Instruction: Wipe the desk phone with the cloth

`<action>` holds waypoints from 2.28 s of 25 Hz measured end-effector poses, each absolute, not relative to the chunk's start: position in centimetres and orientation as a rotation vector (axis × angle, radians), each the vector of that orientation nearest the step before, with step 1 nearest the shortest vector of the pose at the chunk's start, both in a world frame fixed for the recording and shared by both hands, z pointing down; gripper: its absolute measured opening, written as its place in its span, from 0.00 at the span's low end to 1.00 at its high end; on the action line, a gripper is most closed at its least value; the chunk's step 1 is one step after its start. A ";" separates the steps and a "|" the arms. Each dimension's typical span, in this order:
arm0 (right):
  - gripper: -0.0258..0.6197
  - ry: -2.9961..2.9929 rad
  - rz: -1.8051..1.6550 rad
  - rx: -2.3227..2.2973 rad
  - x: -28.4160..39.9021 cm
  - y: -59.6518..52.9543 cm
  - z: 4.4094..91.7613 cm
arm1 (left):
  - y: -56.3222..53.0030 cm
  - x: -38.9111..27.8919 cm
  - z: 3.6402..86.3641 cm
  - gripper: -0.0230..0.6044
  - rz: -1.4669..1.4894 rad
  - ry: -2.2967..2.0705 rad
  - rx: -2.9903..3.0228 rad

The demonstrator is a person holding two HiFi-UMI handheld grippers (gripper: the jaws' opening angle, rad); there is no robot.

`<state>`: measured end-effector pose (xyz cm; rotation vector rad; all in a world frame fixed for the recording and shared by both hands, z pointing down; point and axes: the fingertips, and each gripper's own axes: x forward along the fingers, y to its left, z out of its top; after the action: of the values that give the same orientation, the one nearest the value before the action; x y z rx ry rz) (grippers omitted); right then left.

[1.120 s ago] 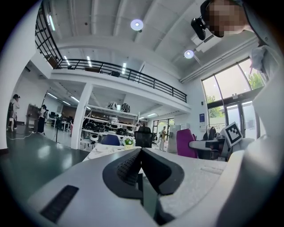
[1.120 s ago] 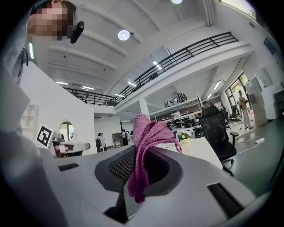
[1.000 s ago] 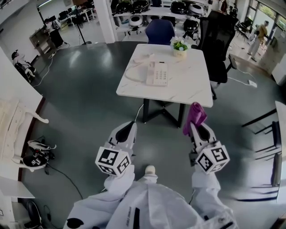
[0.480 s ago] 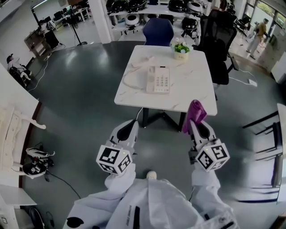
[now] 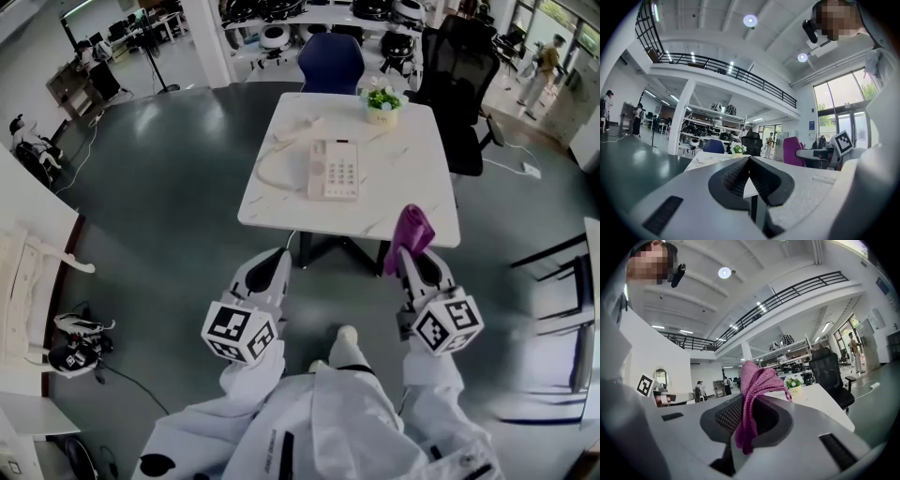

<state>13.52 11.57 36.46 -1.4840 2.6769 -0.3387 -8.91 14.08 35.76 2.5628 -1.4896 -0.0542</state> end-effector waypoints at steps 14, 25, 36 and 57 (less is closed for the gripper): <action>0.10 2.704 -0.383 -1.470 14.1 0.8 38.4 | 4.2 -9.1 37.4 0.03 -0.033 -1.547 2.500; 0.10 2.745 -0.438 -1.405 14.5 -8.3 39.4 | -3.6 -7.9 38.4 0.03 -0.010 -1.574 2.446; 0.10 2.783 -0.482 -1.368 15.3 -15.3 41.1 | -9.5 -7.6 40.7 0.03 -0.006 -1.616 2.345; 0.10 2.941 -0.483 -1.417 12.8 -25.2 44.8 | -15.5 -9.9 45.4 0.03 0.066 -1.586 2.203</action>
<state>12.79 -25.23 44.78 -1.4174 2.9411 -0.4833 -9.86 -15.46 45.44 2.2027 -1.5856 0.0659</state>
